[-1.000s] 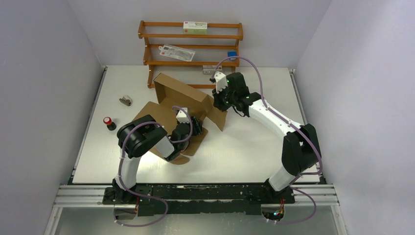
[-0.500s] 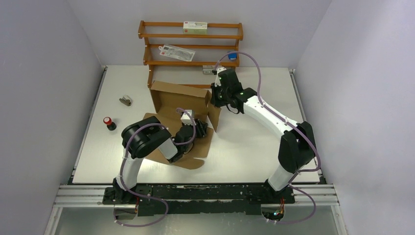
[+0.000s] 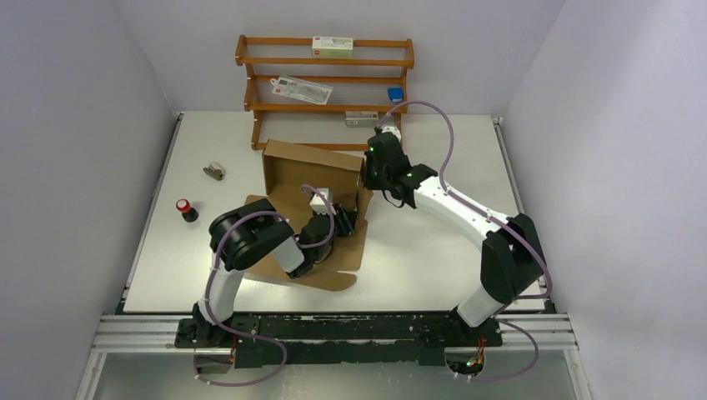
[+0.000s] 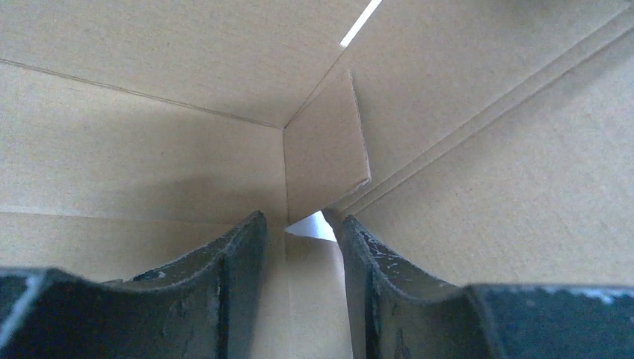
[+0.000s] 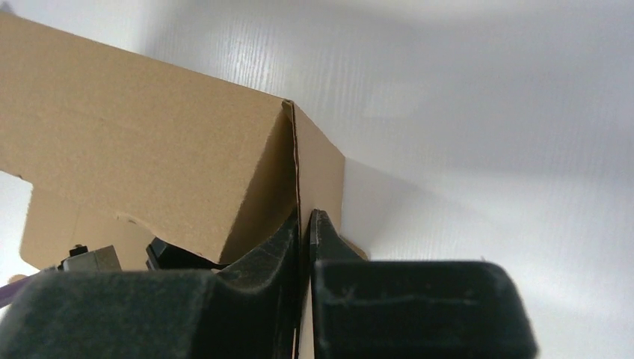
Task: Fold the paper box
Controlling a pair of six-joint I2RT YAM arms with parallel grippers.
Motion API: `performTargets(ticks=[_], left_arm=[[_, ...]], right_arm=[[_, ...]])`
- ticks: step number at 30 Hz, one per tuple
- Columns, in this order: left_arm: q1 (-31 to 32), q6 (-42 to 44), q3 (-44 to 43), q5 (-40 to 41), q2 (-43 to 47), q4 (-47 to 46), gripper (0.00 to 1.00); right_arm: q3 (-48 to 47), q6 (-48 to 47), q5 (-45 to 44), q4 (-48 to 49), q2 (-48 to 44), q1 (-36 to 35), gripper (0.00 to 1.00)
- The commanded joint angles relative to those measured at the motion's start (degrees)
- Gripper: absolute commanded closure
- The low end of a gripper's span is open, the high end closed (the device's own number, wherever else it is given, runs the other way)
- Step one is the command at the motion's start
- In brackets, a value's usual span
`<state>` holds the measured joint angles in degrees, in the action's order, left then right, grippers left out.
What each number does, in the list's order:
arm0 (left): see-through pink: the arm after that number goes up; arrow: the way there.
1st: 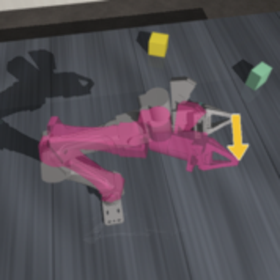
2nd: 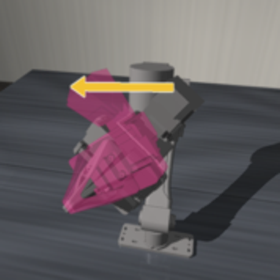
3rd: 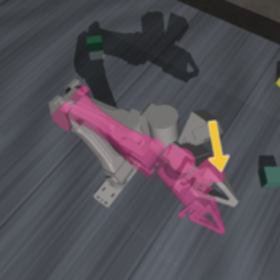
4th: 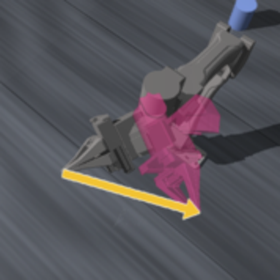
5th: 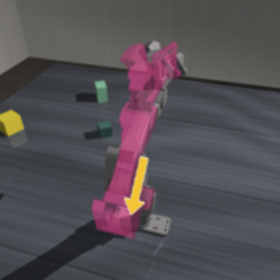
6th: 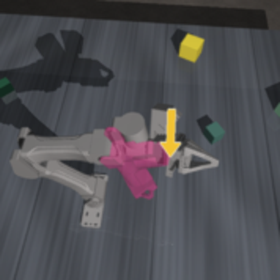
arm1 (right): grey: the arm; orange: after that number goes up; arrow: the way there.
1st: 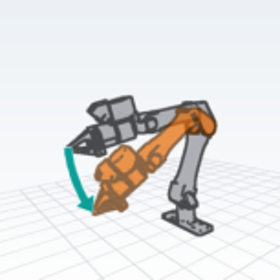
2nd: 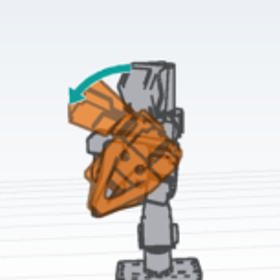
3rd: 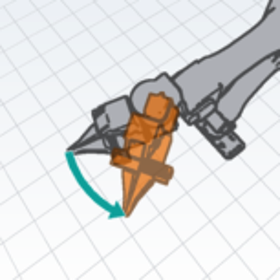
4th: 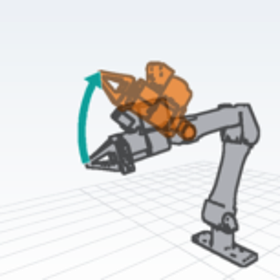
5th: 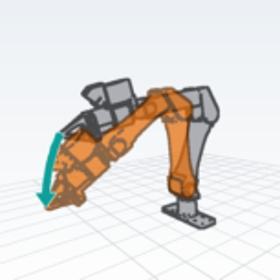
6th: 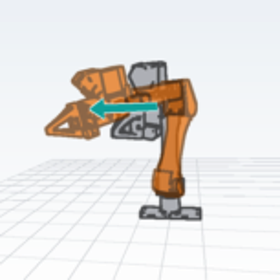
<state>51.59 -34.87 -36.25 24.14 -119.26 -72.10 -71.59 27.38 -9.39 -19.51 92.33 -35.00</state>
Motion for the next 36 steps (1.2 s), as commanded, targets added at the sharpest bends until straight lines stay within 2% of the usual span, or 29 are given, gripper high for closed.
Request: performTargets(ticks=[1, 11, 14, 20, 28, 32, 36], left_arm=[[0.88, -2.1, 1.7, -3.7, -0.53, 1.63, 0.53], [0.77, -3.19, 5.29, -4.5, 1.74, -0.01, 0.57], [0.78, -3.02, 6.1, -4.36, 3.87, 0.85, 0.56], [0.59, -2.56, 8.35, -3.8, 10.19, 4.62, 0.51], [0.59, -0.26, 10.59, -2.31, 19.65, 15.8, 0.45], [0.14, 1.07, 10.57, -1.49, 23.84, 26.11, 0.43], [-0.1, 1.41, 11.31, -1.22, 24.78, 30.42, 0.45]], right_arm=[[4.31, 7.51, -4.21, 6.82, -2.9, -1.19, 0.9], [8.44, 6.72, -1.94, 12.92, -8.0, -2.52, 0.6], [9.7, 6.31, -1.21, 14.3, -9.56, -2.44, 0.57], [12.18, 6.24, -0.18, 15.9, -10.26, -2.5, 0.57], [12.01, 3.74, 0.62, 13.17, -10.06, -2.48, 0.58], [11.55, 1.59, -0.12, 10.59, -9.65, -2.37, 0.61], [10.73, 1.84, 0.12, 8.72, -8.32, -2.39, 0.67]])
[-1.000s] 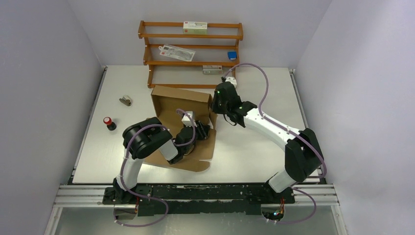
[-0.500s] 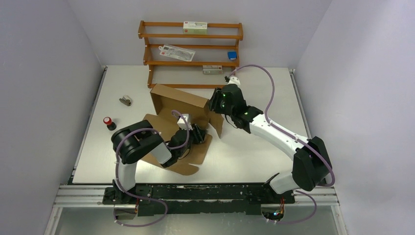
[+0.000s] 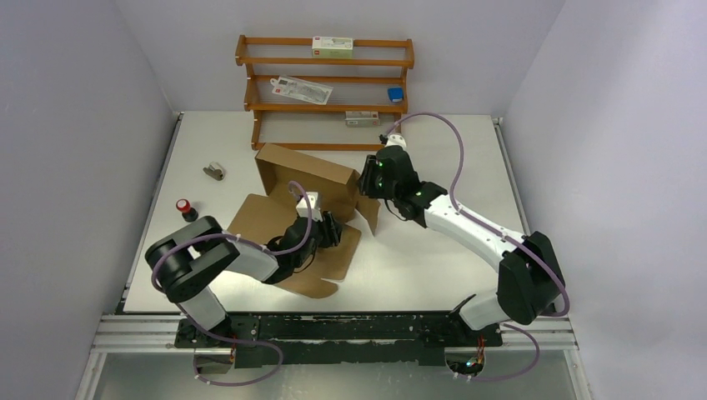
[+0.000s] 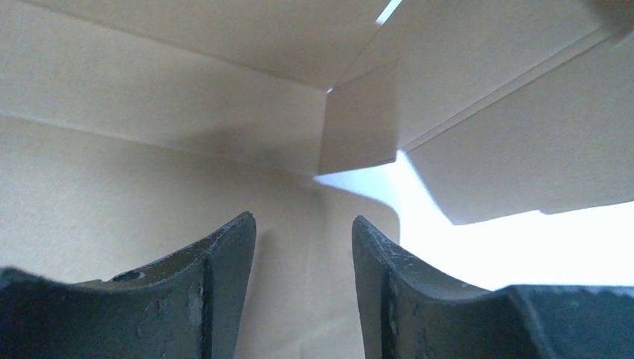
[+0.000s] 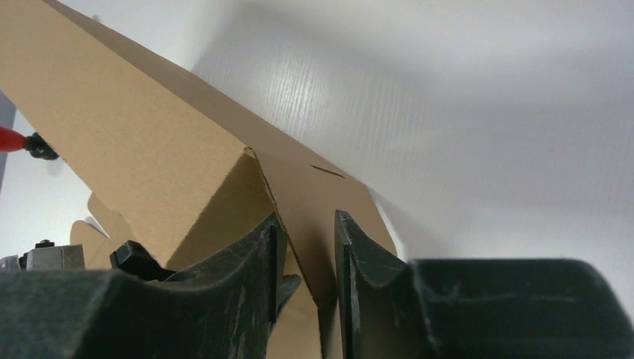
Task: Fold the paper box
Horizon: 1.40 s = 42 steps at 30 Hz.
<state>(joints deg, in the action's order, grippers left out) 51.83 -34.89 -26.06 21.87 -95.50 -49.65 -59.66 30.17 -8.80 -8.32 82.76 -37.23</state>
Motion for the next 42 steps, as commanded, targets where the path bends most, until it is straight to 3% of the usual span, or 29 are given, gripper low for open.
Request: performTargets(ticks=[1, 9, 20, 28, 42], left_arm=[[-0.33, 1.44, 1.13, 0.85, 0.58, 8.4, 0.45], [-0.07, -0.98, 2.4, -3.6, -3.75, 4.38, 0.58], [5.65, -8.64, 2.95, -4.36, -6.26, -5.54, 0.68], [7.94, -8.83, 2.77, -2.77, -9.02, -9.33, 0.68], [7.94, -8.92, 3.57, -1.36, -11.26, -10.43, 0.7]], right_arm=[[-1.55, -0.43, -0.12, -2.68, 1.72, -0.14, 0.7], [-5.05, 3.31, -0.16, -5.07, 4.24, -0.21, 0.83], [-3.93, 6.53, -0.6, -1.98, 2.93, -0.24, 0.85], [4.55, 3.08, -0.2, 5.78, -0.77, -0.2, 0.79], [10.23, -0.04, 1.6, 8.01, -7.05, -0.19, 0.66]])
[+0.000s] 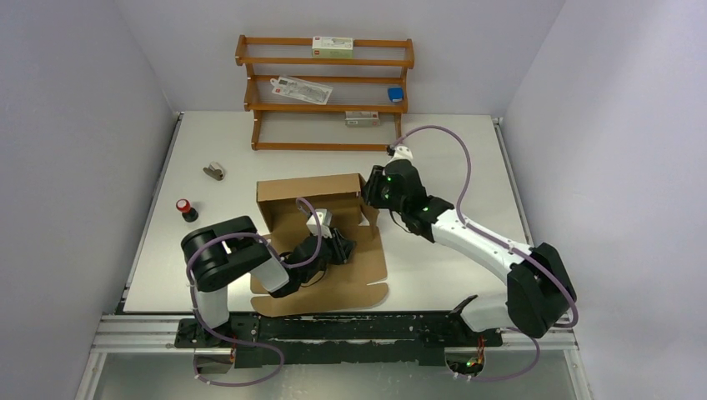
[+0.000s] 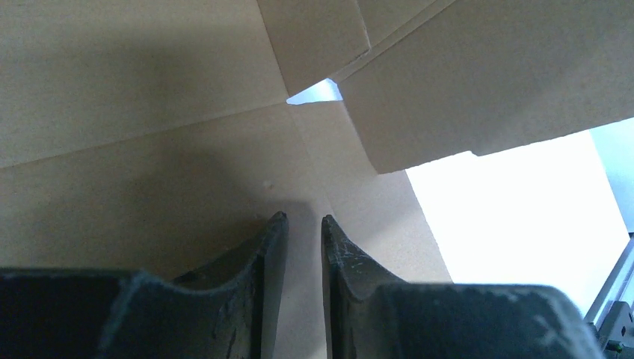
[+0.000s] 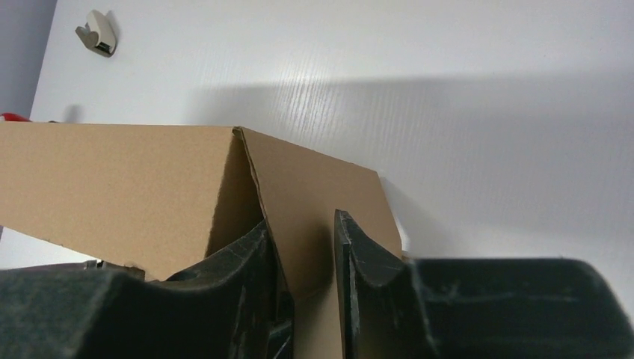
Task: Fold the paper box
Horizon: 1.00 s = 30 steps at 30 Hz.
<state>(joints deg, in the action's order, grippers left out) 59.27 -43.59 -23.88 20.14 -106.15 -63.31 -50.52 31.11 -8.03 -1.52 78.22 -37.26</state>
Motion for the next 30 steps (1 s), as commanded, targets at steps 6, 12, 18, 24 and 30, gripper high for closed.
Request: performTargets(ticks=[6, 12, 18, 24, 30], left_arm=[[0.5, -0.09, 1.21, 0.78, -0.43, 4.42, 0.71], [0.49, -0.26, 1.12, 0.88, -0.51, 5.09, 0.72], [0.45, -0.2, 0.86, 0.69, -0.46, 5.52, 0.73], [0.49, -0.13, 0.77, 0.65, -0.55, 5.56, 0.74], [0.48, 0.13, 0.9, 0.86, -0.26, 5.75, 0.74]], right_arm=[[1.48, -1.74, 1.81, 2.34, -4.2, 0.05, 0.65], [3.76, -5.22, 4.64, 2.87, -6.21, 1.53, 0.64], [6.27, -7.99, 14.26, 5.88, -8.83, 3.64, 0.62], [7.54, -8.49, 26.14, 8.85, -9.47, 6.96, 0.47], [9.21, -8.65, 40.3, 13.75, -8.32, 11.01, 0.41]])
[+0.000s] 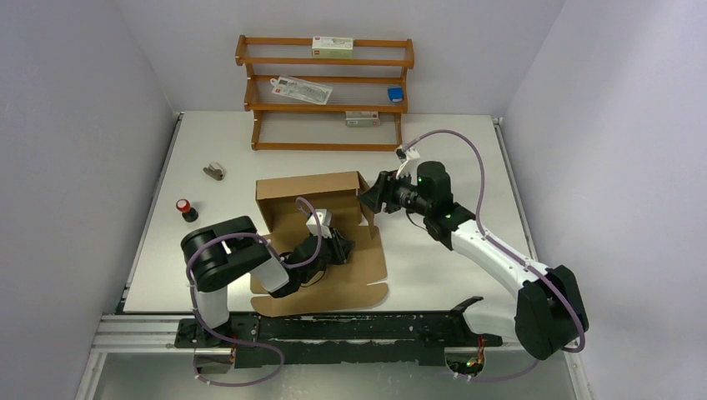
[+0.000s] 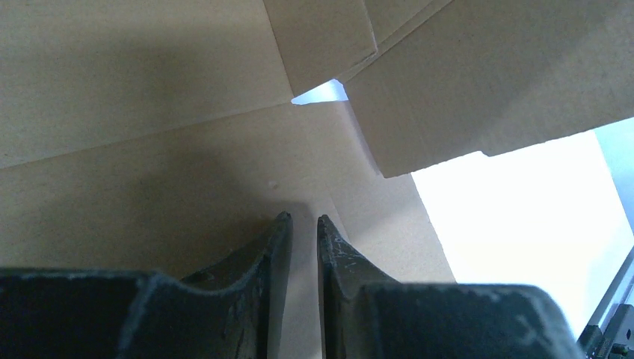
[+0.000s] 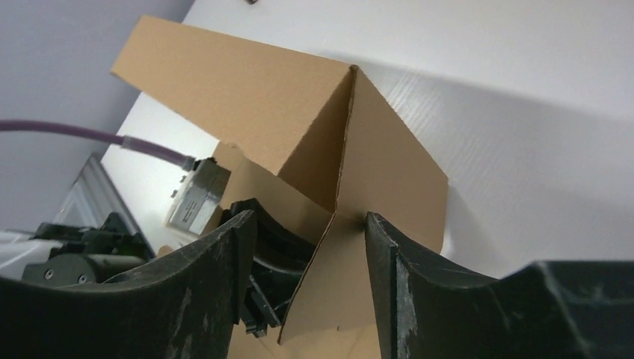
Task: Fold the paper box
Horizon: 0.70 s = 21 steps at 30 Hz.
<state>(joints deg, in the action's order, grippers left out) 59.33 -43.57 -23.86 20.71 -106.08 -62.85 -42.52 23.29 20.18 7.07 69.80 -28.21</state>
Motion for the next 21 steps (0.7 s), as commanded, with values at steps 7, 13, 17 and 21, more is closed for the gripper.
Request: performTargets(ticks=[7, 13, 17, 21], left_arm=[[0.44, 0.36, 1.16, 0.46, 0.08, 5.31, 0.75], [0.4, 0.67, 1.41, 0.66, 0.35, 5.2, 0.75], [0.36, 0.78, 1.19, 0.43, 0.13, 5.13, 0.76], [0.35, 0.85, 1.18, 0.17, -0.17, 4.89, 0.76]], right_arm=[[0.96, -6.23, 17.3, 4.93, 0.88, 5.0, 0.39], [-1.65, -9.09, 11.58, 0.51, -0.28, 8.26, 0.39], [-3.42, -9.9, 5.83, -0.99, -1.47, 10.37, 0.39], [-5.86, -10.17, 1.35, -2.16, -2.34, 12.75, 0.39]])
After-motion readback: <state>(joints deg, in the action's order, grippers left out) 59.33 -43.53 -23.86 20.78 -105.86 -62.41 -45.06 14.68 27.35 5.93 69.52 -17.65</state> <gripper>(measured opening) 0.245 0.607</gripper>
